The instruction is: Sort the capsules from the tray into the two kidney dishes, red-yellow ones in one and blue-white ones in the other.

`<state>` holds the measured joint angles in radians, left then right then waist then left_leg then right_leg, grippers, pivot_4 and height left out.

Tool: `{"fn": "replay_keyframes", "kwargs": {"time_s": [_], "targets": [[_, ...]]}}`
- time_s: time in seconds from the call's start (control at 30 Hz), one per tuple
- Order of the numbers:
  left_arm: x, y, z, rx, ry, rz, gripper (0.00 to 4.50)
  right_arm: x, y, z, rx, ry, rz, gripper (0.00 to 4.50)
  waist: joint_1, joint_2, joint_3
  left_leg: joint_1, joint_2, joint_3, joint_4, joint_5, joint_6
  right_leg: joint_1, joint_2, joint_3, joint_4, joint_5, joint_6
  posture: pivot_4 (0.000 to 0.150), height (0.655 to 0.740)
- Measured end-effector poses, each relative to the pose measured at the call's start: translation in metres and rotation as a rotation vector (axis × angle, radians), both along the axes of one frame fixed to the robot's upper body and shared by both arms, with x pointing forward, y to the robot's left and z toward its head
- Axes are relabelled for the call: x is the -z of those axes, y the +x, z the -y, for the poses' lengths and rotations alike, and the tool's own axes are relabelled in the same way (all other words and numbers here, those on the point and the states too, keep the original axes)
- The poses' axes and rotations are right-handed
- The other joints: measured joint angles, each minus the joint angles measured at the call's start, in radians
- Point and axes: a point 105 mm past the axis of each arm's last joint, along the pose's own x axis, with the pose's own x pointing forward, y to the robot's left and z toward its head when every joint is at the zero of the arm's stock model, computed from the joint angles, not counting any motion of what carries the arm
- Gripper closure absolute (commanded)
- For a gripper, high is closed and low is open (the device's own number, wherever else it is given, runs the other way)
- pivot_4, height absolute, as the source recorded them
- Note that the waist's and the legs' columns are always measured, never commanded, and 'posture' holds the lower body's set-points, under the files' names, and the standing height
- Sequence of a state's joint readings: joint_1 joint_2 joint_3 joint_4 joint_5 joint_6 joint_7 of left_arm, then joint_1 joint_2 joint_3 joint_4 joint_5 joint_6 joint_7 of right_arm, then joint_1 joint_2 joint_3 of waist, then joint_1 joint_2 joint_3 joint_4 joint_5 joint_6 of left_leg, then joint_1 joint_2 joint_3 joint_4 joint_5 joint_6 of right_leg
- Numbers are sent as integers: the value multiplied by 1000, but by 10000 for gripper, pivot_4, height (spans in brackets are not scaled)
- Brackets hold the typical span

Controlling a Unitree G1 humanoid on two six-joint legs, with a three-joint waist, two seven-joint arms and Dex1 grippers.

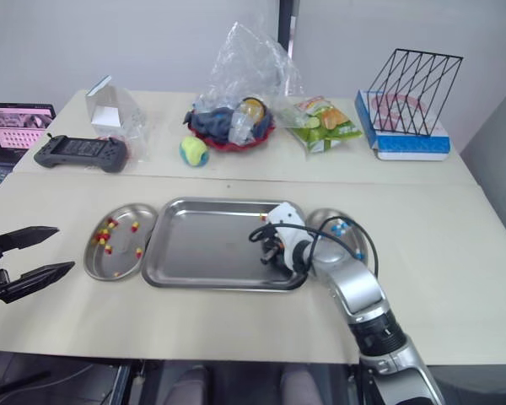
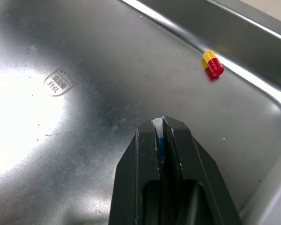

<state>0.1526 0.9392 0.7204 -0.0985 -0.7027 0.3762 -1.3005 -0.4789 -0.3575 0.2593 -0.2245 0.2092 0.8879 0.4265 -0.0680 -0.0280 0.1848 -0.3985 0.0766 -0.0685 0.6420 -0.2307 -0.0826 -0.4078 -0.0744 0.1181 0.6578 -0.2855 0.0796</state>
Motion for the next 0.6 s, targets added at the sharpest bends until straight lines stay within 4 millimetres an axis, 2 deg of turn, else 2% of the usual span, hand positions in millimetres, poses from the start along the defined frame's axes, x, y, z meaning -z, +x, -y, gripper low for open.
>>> {"fn": "replay_keyframes", "kwargs": {"time_s": [0.13,0.23,0.3,0.37,0.5,0.6], "targets": [[2,1,0,-1,-7,-8,0,-6,0,-2,-43,33,20,44848,-1,0,0,0,0,0,0,0,0,0,0,0,0,0,0,1500,7289],[2,3,1,3,-16,-10,0,-30,1,0,-92,139,54,44848,0,0,0,0,0,0,0,0,0,0,0,0,0,0,0,1500,7289],[1,6,0,1,-29,-6,0,-46,4,10,-105,167,98,44848,3,0,0,0,0,0,0,0,0,0,0,0,0,0,0,1500,7289],[-2,11,0,0,-47,4,0,-58,9,32,-90,146,139,44848,9,0,0,0,0,0,0,0,0,1,-1,-1,-1,0,0,1500,7289],[-5,19,2,14,-76,-4,0,-64,12,101,14,68,142,44848,20,0,0,0,0,0,0,0,0,1,0,-1,-2,0,0,1500,7289],[-5,22,5,30,-86,-13,0,-54,6,112,12,47,119,44848,8,0,0,1,1,0,0,0,0,1,1,0,-1,0,-1,1500,7289]]}}
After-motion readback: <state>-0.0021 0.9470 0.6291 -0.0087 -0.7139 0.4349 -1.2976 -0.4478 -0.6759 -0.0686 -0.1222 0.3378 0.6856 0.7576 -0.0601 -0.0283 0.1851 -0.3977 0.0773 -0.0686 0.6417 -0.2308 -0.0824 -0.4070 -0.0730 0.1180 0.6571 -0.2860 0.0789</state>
